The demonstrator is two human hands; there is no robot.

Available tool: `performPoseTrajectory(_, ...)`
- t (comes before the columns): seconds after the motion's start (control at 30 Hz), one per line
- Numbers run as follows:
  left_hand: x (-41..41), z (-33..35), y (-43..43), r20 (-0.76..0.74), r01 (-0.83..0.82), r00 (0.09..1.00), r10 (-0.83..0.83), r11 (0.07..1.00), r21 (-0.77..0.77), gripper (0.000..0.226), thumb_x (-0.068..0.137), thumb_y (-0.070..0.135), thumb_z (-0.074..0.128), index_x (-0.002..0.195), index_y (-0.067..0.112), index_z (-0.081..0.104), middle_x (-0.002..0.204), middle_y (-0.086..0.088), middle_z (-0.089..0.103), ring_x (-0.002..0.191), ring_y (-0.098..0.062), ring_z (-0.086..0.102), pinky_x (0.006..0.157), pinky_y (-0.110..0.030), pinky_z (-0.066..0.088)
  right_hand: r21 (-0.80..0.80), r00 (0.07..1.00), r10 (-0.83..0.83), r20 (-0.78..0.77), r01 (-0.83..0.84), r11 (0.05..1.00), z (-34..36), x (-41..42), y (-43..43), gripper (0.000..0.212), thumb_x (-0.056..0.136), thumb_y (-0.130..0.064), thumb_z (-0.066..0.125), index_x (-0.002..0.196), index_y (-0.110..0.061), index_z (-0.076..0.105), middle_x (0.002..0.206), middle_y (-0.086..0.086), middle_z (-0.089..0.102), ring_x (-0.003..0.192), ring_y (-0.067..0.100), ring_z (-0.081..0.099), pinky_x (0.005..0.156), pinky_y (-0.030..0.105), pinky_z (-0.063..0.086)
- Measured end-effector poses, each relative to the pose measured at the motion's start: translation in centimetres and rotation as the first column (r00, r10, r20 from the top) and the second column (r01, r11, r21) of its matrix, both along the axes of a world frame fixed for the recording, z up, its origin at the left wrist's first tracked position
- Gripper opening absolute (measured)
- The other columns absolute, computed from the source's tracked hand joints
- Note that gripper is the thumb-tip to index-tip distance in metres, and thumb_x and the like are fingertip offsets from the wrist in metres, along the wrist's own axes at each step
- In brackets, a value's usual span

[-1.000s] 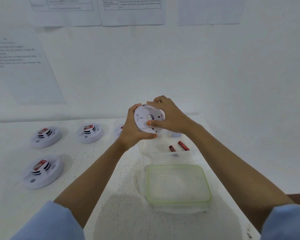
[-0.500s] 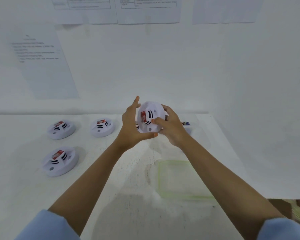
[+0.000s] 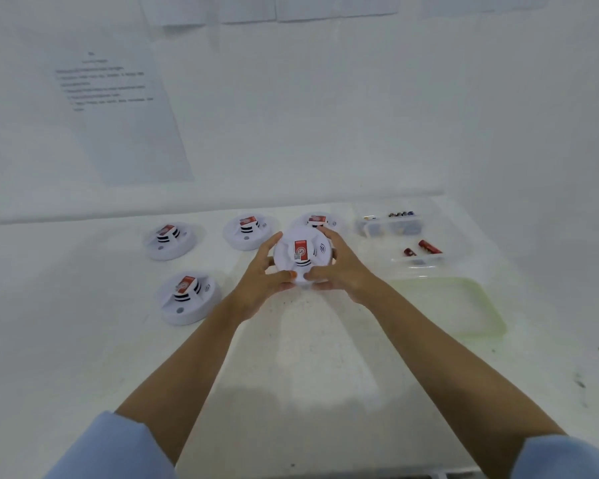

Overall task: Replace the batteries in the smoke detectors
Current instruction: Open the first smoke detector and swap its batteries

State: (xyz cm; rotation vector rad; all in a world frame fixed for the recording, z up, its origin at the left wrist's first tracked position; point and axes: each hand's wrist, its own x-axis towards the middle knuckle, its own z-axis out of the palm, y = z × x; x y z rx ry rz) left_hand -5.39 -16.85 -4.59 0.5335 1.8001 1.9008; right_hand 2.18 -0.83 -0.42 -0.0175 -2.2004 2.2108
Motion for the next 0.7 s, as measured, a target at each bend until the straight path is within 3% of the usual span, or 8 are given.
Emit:
performPoseTrajectory(0.07, 0.2, -0.6, -0.8, -0.035, -0.003, 0.999, 0.002, 1.0, -0.03, 0.078, 0.069, 0.014, 0.069, 0.134, 0.038, 0.034, 0.132, -0.011, 0.05, 0.113, -0.023, 0.058, 0.085, -0.036, 0.056, 0.008, 0.998, -0.026, -0.062, 0.026, 1.0, -0.7, 0.6, -1.5, 0.059, 0.074, 0.024, 0.056, 0.092, -0.031, 0.049, 0.088, -0.012, 0.056, 0.072, -0.005, 0.061, 0.059, 0.018, 0.052)
performPoseTrajectory(0.2, 0.4, -1.0, -1.0, -0.124, -0.014, 0.992, 0.004, 0.997, -0.081, 0.077, 0.078, -0.001, 0.067, 0.139, 0.031, 0.032, 0.129, -0.015, 0.051, 0.098, -0.017, 0.06, 0.073, -0.024, 0.056, 0.058, 0.986, -0.106, -0.126, 0.114, 0.992, -2.0, 0.7, -2.4, 0.063, 0.071, 0.024, 0.058, 0.096, -0.032, 0.047, 0.095, -0.011, 0.055, 0.082, 0.003, 0.056, 0.057, 0.016, 0.052)
performPoseTrajectory(0.27, 0.4, -1.0, -0.9, -0.145, -0.018, 0.989, 0.003, 0.995, -0.1, 0.073, 0.084, -0.007, 0.06, 0.141, 0.027, 0.03, 0.125, -0.014, 0.051, 0.091, -0.012, 0.059, 0.067, -0.02, 0.056, 0.068, 0.983, -0.134, -0.123, 0.143, 0.987, -2.5, 0.6, -2.5, 0.065, 0.071, 0.022, 0.061, 0.107, -0.03, 0.046, 0.105, -0.002, 0.056, 0.092, 0.013, 0.056, 0.058, 0.017, 0.053)
performPoseTrajectory(0.33, 0.4, -1.0, -0.8, -0.153, -0.014, 0.988, -0.003, 0.994, -0.112, 0.072, 0.084, -0.007, 0.059, 0.141, 0.027, 0.03, 0.123, -0.012, 0.05, 0.092, -0.011, 0.059, 0.066, -0.019, 0.057, 0.049, 0.986, -0.143, -0.09, 0.148, 0.988, -3.2, 0.4, -2.3, 0.068, 0.073, 0.019, 0.062, 0.122, -0.023, 0.04, 0.118, 0.006, 0.052, 0.099, 0.018, 0.055, 0.058, 0.02, 0.054)
performPoseTrajectory(0.43, 0.4, -1.1, -0.8, -0.157, -0.021, 0.988, 0.004, 0.994, -0.107, 0.072, 0.084, -0.006, 0.06, 0.141, 0.026, 0.031, 0.123, -0.01, 0.049, 0.094, -0.012, 0.058, 0.067, -0.019, 0.056, 0.03, 0.991, -0.134, -0.014, 0.135, 0.99, -3.6, 0.4, -2.1, 0.075, 0.076, 0.013, 0.064, 0.135, -0.02, 0.031, 0.127, 0.006, 0.049, 0.096, 0.014, 0.057, 0.059, 0.025, 0.057)
performPoseTrajectory(0.6, 0.6, -1.1, -0.7, -0.168, -0.031, 0.986, 0.014, 0.995, -0.096, 0.071, 0.084, -0.006, 0.06, 0.141, 0.024, 0.03, 0.124, -0.009, 0.048, 0.102, -0.021, 0.056, 0.068, -0.02, 0.057, 0.026, 0.992, -0.127, 0.028, 0.126, 0.992, -4.0, 0.3, -1.7, 0.077, 0.077, 0.008, 0.065, 0.138, -0.024, 0.029, 0.133, 0.007, 0.047, 0.097, 0.013, 0.059, 0.064, 0.028, 0.058)
performPoseTrajectory(0.7, 0.5, -1.3, -0.7, -0.167, -0.037, 0.986, 0.02, 0.995, -0.098, 0.071, 0.084, -0.006, 0.059, 0.142, 0.024, 0.03, 0.122, -0.007, 0.048, 0.098, -0.016, 0.056, 0.065, -0.016, 0.055, 0.034, 0.992, -0.12, 0.027, 0.119, 0.992, -4.1, 0.2, -1.6, 0.076, 0.078, 0.007, 0.065, 0.137, -0.026, 0.031, 0.133, 0.006, 0.048, 0.099, 0.014, 0.059, 0.066, 0.03, 0.059)
